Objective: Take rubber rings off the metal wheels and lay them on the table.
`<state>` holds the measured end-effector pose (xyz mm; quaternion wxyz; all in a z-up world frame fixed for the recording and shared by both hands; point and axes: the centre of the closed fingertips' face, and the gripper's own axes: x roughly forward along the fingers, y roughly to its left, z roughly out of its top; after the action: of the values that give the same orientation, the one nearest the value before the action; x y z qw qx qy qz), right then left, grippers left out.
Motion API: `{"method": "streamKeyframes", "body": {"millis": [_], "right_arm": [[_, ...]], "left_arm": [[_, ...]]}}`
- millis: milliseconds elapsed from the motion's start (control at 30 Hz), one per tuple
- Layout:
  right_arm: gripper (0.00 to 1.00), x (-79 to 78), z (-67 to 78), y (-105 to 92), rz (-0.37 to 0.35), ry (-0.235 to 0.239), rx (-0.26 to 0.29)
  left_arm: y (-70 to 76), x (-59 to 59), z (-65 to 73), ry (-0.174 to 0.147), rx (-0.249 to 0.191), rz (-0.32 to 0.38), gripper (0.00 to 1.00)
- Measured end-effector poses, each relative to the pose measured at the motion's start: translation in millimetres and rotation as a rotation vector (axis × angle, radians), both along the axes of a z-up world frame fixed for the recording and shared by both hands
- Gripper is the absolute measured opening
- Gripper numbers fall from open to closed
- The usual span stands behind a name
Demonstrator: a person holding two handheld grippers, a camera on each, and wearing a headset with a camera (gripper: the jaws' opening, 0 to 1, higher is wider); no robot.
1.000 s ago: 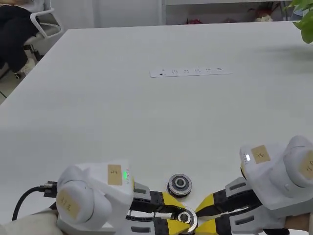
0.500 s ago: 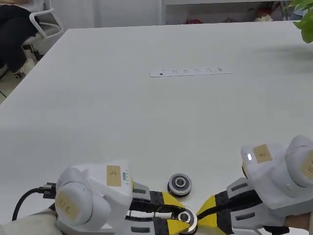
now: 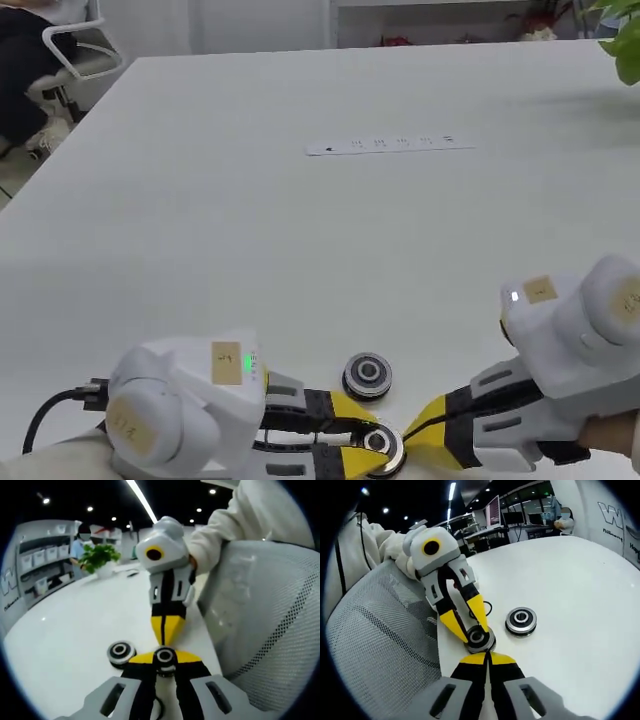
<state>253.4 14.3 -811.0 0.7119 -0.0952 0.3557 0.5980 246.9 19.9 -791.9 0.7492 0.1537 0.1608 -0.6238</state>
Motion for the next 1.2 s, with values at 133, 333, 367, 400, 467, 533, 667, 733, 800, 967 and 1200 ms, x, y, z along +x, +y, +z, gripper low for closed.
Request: {"method": "streamKeyframes", "body": {"millis": [133, 333, 367, 400, 467, 533, 667, 733, 800, 967, 1200], "right_arm": [[0.0, 1.4, 2.3, 0.0, -0.047, 0.067, 0.034], [0.0, 4.5, 3.7, -1.5, -0.117, 0.166, 0.08], [0.0, 3.7, 4.7, -1.8, -0.124, 0.175, 0.085], [0.0, 3.9, 5.6, -1.4, -0.132, 0.186, 0.093], [0.0, 4.7, 8.2, -0.9, -0.15, 0.209, 0.114], [0.0, 4.4, 8.4, -1.0, -0.152, 0.211, 0.114], [0.0, 2.1, 11.5, 1.5, -0.166, 0.232, 0.129], [0.0, 0.9, 12.3, 1.9, -0.169, 0.237, 0.132], [0.0, -0.2, 13.5, 2.3, -0.176, 0.247, 0.138], [0.0, -1.9, 17.2, 4.1, -0.174, 0.25, 0.142], [0.0, -2.7, 18.7, 4.8, -0.177, 0.261, 0.148]], "left_arm": [[0.1, -0.1, 0.3, 0.0, -0.004, -0.002, 0.14], [0.3, 0.1, 0.4, -0.005, -0.014, 0.001, 0.14], [0.3, 0.1, 0.4, -0.006, -0.014, 0.001, 0.14], [0.3, 0.1, 0.4, -0.006, -0.014, 0.001, 0.14], [0.3, 0.1, 0.5, -0.006, -0.015, 0.001, 0.14], [0.3, 0.3, 0.5, -0.009, -0.017, 0.001, 0.14], [0.2, 0.3, 0.7, -0.013, -0.02, 0.0, 0.14], [0.1, 0.4, 0.8, -0.014, -0.02, 0.0, 0.14], [0.0, 0.6, 0.7, -0.016, -0.019, 0.0, 0.14], [-0.7, 0.5, 0.8, -0.022, -0.016, -0.003, 0.14], [-0.9, 0.3, 0.6, -0.022, -0.017, -0.003, 0.14]]}}
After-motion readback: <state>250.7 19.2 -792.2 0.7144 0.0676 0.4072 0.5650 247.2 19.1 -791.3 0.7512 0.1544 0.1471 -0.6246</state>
